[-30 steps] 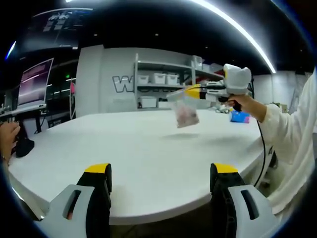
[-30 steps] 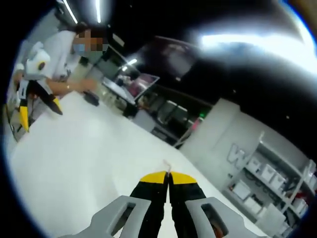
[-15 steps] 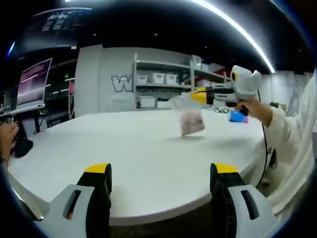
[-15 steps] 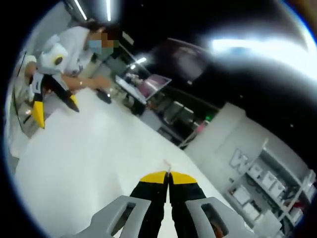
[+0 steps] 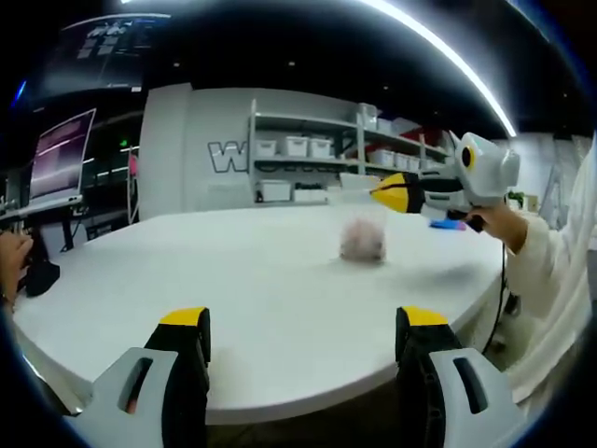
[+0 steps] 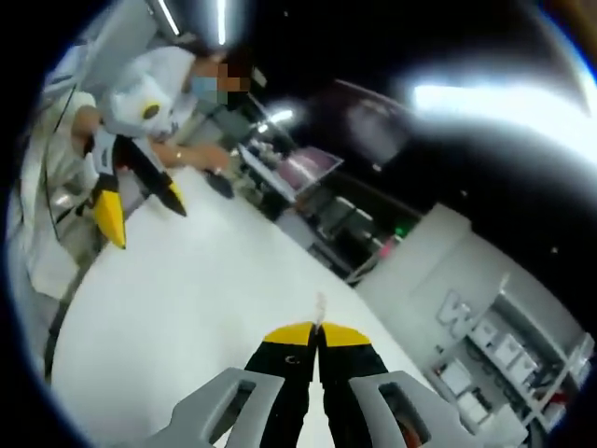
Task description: Open the resealable bag by pulling the two sides of the seal apart until the entire bag opening is separated and visibly accessible.
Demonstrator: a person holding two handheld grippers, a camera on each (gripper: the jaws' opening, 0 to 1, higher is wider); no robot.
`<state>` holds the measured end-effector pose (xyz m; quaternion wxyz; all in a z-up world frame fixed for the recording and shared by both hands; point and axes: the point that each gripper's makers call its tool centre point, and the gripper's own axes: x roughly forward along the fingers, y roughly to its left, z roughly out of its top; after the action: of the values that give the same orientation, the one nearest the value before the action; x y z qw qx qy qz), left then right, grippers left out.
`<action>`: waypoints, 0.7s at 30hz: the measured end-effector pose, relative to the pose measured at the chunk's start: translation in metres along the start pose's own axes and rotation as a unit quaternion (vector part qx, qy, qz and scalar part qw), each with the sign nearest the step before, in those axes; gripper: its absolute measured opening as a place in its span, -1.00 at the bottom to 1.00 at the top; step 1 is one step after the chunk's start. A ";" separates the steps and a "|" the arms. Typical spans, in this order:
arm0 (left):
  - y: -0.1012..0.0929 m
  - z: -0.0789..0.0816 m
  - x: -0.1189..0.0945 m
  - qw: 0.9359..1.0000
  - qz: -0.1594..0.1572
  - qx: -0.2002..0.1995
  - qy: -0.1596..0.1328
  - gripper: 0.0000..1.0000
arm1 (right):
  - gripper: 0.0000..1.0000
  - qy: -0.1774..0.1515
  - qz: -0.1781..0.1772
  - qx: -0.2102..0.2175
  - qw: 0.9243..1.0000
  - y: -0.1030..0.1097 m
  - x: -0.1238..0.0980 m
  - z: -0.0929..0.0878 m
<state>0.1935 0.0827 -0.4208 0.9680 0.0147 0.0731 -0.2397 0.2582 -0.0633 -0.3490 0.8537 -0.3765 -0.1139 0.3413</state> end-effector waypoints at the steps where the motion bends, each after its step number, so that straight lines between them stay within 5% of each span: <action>1: 0.000 0.000 0.000 1.000 0.000 0.000 0.000 0.60 | -1.00 0.000 0.002 0.000 1.000 0.003 -0.001 0.000; 21: -0.001 -0.004 0.000 1.000 -0.001 -0.003 0.004 0.60 | -1.00 0.003 0.027 0.007 1.000 0.026 -0.007 0.000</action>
<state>0.1927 0.0825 -0.4251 0.9674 0.0131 0.0778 -0.2406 0.2400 -0.0550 -0.3673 0.8469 -0.3746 -0.0992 0.3641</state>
